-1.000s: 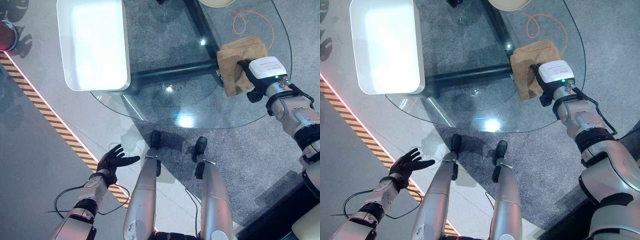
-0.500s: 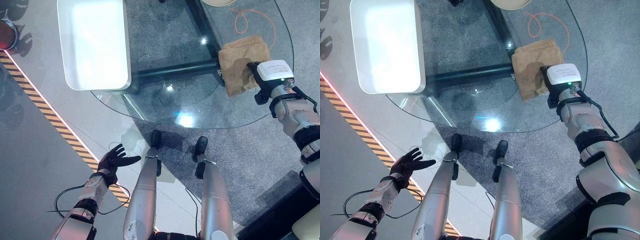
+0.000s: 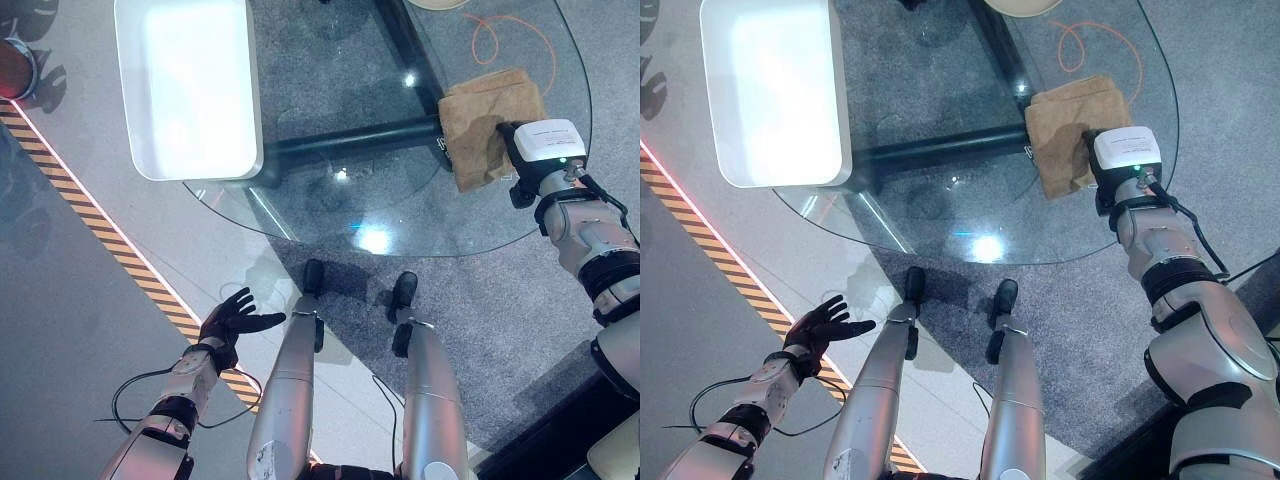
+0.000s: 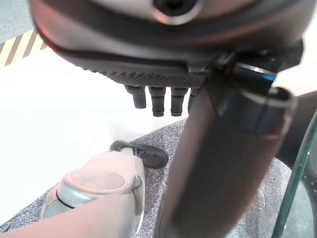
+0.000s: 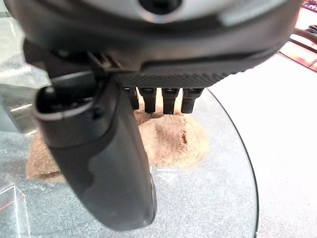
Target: Wipe the table with a cloth and put it in the basket.
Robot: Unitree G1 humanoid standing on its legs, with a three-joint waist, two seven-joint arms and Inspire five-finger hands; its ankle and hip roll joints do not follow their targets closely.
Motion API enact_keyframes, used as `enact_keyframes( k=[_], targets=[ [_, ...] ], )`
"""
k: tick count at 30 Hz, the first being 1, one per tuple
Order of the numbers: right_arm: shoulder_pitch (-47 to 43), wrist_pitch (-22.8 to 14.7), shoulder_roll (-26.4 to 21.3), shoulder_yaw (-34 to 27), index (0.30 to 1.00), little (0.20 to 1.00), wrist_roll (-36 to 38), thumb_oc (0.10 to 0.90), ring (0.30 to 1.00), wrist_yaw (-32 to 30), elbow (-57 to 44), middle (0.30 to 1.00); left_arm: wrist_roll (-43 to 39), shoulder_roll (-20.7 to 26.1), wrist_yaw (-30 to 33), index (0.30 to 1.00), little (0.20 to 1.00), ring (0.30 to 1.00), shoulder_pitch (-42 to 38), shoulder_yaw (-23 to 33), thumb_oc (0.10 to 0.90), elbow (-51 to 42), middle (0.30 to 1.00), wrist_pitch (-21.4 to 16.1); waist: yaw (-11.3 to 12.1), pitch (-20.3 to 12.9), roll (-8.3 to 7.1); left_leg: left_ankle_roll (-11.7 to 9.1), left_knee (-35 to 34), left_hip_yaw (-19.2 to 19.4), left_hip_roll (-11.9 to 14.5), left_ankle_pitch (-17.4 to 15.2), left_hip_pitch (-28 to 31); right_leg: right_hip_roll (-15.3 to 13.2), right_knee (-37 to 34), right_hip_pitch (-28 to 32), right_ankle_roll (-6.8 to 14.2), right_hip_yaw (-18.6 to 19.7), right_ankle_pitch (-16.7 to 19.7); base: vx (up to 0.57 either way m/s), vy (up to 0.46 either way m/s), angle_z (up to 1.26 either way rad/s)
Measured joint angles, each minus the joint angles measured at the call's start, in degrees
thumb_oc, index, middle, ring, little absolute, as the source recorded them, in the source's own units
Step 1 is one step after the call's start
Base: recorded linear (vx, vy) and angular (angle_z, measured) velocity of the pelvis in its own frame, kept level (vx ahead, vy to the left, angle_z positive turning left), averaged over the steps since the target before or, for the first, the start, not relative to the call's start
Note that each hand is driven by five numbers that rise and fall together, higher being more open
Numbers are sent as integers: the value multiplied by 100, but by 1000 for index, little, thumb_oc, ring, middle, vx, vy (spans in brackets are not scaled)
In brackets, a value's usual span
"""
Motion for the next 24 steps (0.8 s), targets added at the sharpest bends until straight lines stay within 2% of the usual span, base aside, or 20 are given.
enact_keyframes(
  k=[10, 11, 12, 13, 14, 15, 24],
  targets=[
    [-34, 173, 50, 0, 900, 900, 13, 800, 900, -162, 43, 900, -1, 0, 9, 900, 900, 900, -7, -8, 800, 2, 900, -2, 21, -3, 47, -23, -6, -12, -7, 58, -60, -10, 83, -93, -5, 2, -2, 0, 0, 0],
    [-34, 182, 50, 0, 832, 820, 14, 720, 832, -171, 42, 832, -1, 0, 10, 900, 900, 900, -7, -9, 800, 3, 900, -2, 22, -3, 58, -24, -9, -12, -7, 60, -61, -10, 82, -94, -5, 2, -2, 0, 0, 0],
    [-40, 206, 52, 0, 716, 686, 14, 586, 716, -194, 40, 716, -1, -1, 10, 900, 900, 900, -7, -10, 800, 1, 900, -2, 20, -2, 83, -24, -13, -14, -8, 64, -61, -10, 82, -95, -5, 2, -2, 0, 0, 0],
    [-48, 221, 54, 1, 540, 480, 14, 380, 540, -198, 40, 540, -1, -1, 10, 900, 900, 900, -7, -10, 800, 1, 900, -2, 19, -2, 103, -24, -14, -14, -8, 66, -62, -10, 82, -96, -5, 2, -2, 0, 0, 0],
    [-53, 225, 54, 0, 467, 395, 14, 295, 467, -200, 39, 467, -1, -1, 13, 900, 900, 900, -7, -10, 800, 1, 900, -2, 17, -4, 120, -24, -15, -15, -8, 66, -62, -10, 82, -96, -5, 2, -2, 0, 0, 0],
    [-58, 228, 54, 0, 300, 200, 14, 100, 300, -202, 40, 300, -1, -1, 15, 900, 900, 900, -7, -10, 800, -1, 900, -2, 15, -5, 134, -24, -20, -15, -8, 68, -61, -10, 80, -98, -5, 2, -2, 0, 0, 0],
    [-68, 288, 60, 1, 300, 200, 15, 100, 300, -261, 41, 300, -2, -4, 17, 900, 900, 900, -8, -13, 800, -7, 900, -2, 15, -4, 140, -30, -68, -18, -10, 90, -63, -10, 70, -119, -6, 1, -1, 0, 0, 0]
  ],
)
